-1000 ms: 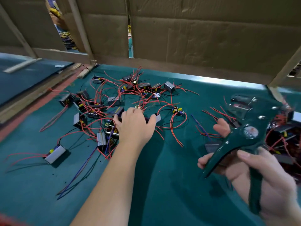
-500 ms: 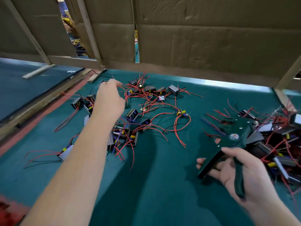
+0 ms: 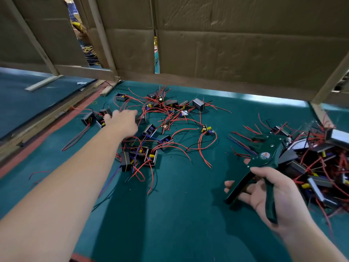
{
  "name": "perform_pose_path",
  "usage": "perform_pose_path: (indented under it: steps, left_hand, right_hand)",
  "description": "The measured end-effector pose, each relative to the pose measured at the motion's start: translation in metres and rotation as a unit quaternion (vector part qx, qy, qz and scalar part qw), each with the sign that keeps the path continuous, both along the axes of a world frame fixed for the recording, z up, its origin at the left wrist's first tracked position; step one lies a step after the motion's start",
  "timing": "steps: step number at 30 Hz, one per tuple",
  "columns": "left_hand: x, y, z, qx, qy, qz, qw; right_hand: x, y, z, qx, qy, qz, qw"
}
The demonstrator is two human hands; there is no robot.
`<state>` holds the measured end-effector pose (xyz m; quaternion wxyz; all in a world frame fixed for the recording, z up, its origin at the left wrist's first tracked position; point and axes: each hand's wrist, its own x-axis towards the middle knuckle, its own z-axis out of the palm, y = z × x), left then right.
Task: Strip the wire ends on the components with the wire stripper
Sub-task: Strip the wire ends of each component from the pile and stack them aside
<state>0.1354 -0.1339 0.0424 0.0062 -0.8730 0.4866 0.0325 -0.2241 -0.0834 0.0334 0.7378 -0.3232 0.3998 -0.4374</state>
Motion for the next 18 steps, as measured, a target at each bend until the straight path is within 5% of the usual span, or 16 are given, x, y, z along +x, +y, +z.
perform_pose_path:
  steps: [2,7,11,15,18]
  left_hand:
    - [0.004,-0.002,-0.002,0.033,0.021,-0.011,0.999]
    - [0.001,-0.001,0.002,-0.172,-0.05,-0.002,0.984]
    - [-0.023,0.006,0.022,-0.362,0.01,-0.128,0.923]
    - [-0.065,0.02,0.047,-0.451,0.008,-0.235,0.861]
    - [-0.091,0.028,0.062,-0.467,0.005,-0.252,0.848]
  right_hand:
    - [0.0,0.0,-0.001,0.0,0.001,0.007,1.0]
    - [0.001,0.001,-0.001,-0.004,0.0,0.011,1.0]
    - [0.001,0.001,0.001,0.002,-0.018,0.014,1.0]
    - [0.0,0.001,0.004,0.01,-0.025,0.026,0.999]
    - [-0.001,0.002,0.006,0.007,-0.038,0.034,0.999]
